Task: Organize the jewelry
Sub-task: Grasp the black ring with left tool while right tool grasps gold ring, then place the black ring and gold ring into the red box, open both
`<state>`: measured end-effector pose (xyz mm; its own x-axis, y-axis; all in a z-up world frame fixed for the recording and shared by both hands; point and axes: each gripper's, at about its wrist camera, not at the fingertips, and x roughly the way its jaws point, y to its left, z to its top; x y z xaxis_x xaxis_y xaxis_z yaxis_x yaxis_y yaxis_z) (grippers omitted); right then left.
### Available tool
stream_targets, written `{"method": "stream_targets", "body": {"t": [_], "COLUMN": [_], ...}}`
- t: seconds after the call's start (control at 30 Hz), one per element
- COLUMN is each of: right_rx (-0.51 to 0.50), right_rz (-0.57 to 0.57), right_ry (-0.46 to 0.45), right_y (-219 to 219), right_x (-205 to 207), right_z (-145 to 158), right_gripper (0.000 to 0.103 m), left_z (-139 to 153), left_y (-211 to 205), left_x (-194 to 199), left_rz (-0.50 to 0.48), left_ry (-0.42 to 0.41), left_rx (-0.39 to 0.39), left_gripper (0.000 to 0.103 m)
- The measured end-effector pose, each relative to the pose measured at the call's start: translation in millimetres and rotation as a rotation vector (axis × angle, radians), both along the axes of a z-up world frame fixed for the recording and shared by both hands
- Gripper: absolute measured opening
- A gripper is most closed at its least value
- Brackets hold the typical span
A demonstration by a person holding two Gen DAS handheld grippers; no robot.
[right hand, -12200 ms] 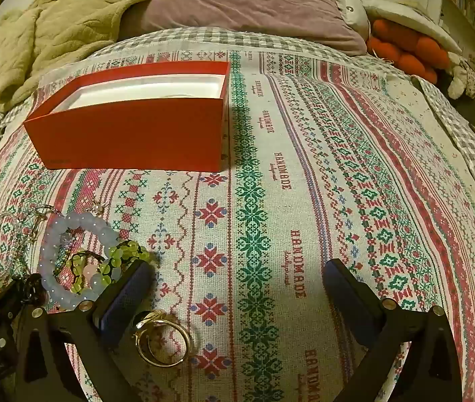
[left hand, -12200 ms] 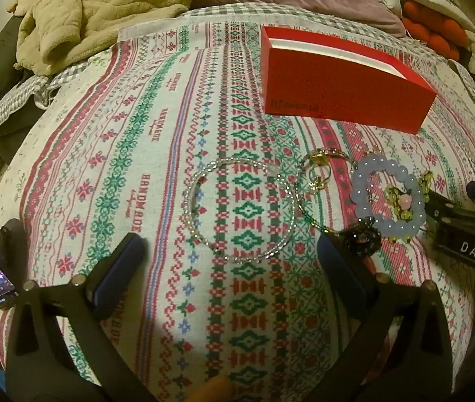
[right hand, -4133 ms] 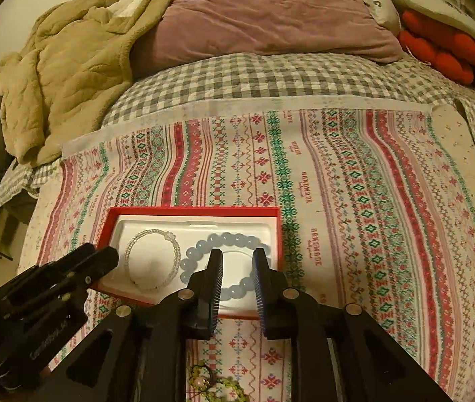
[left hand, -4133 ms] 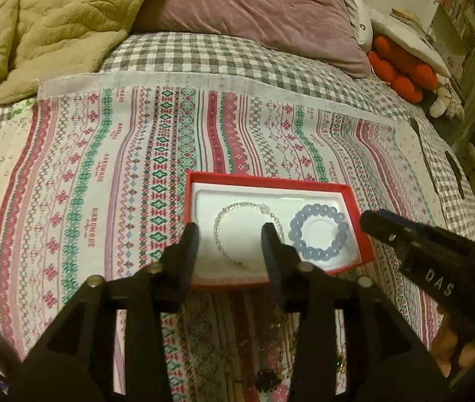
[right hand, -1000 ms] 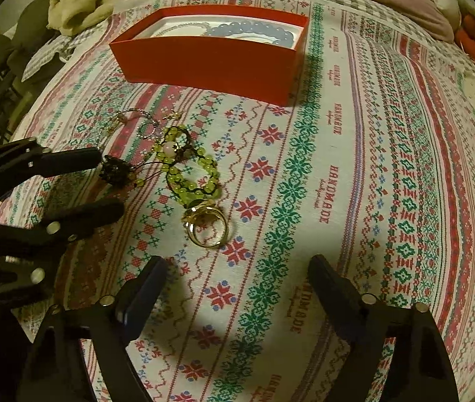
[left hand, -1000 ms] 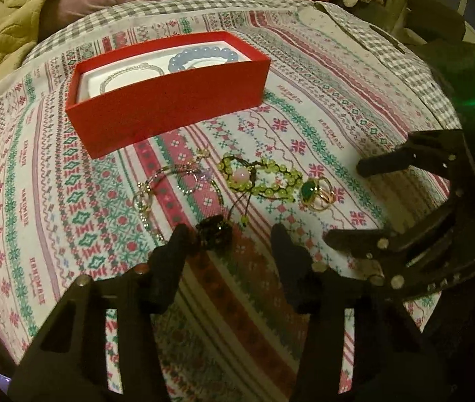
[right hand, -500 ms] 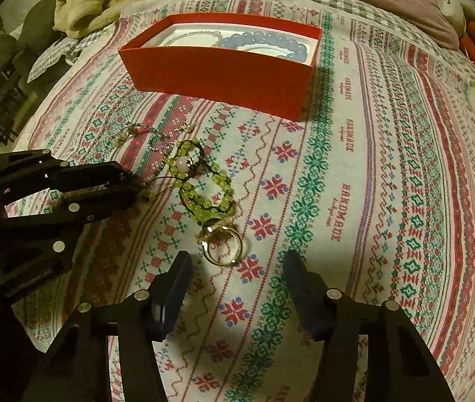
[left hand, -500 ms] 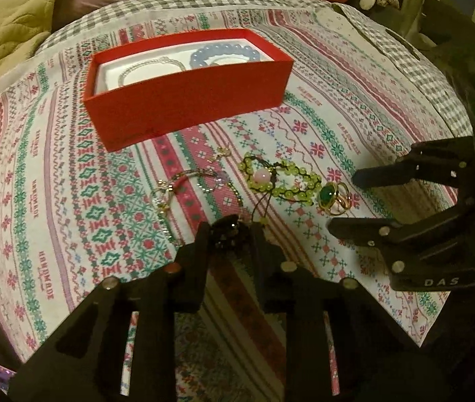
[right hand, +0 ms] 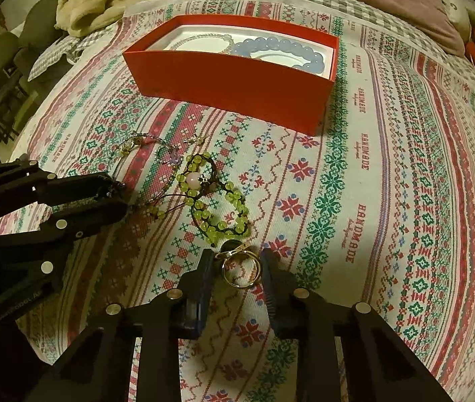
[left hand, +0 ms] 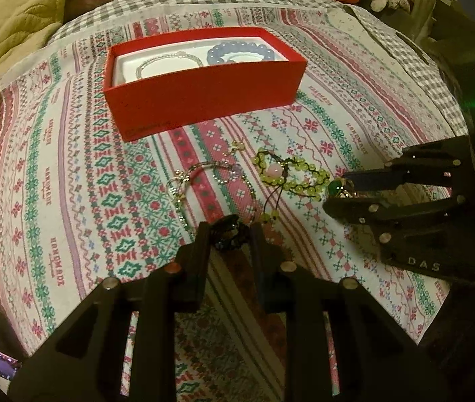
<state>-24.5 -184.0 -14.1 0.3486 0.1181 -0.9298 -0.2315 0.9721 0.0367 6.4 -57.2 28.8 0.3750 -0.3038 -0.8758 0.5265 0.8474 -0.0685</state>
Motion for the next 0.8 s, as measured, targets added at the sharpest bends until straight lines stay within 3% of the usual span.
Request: {"method": "stream_targets", "body": {"t": [0.3,0.8], "right_rx": [0.012,0.067], "right_rz": [-0.016,-0.056], "right_ry": [-0.003,-0.087], "right_y": [-10.6,-24.5], "right_x": [-5.1,1.8], "right_z": [9.3,53.5], "right_gripper": [0.028,0.028], "left_z": [6.1,39.0], "left_y": [5.4,6.1], "left_x": [3.1,18.0], "left_rz": [0.039,0.100], "left_ry": [0.016,-0.011], "left_rx": [-0.003,-0.064], "left_gripper": [0.025,0.025]}}
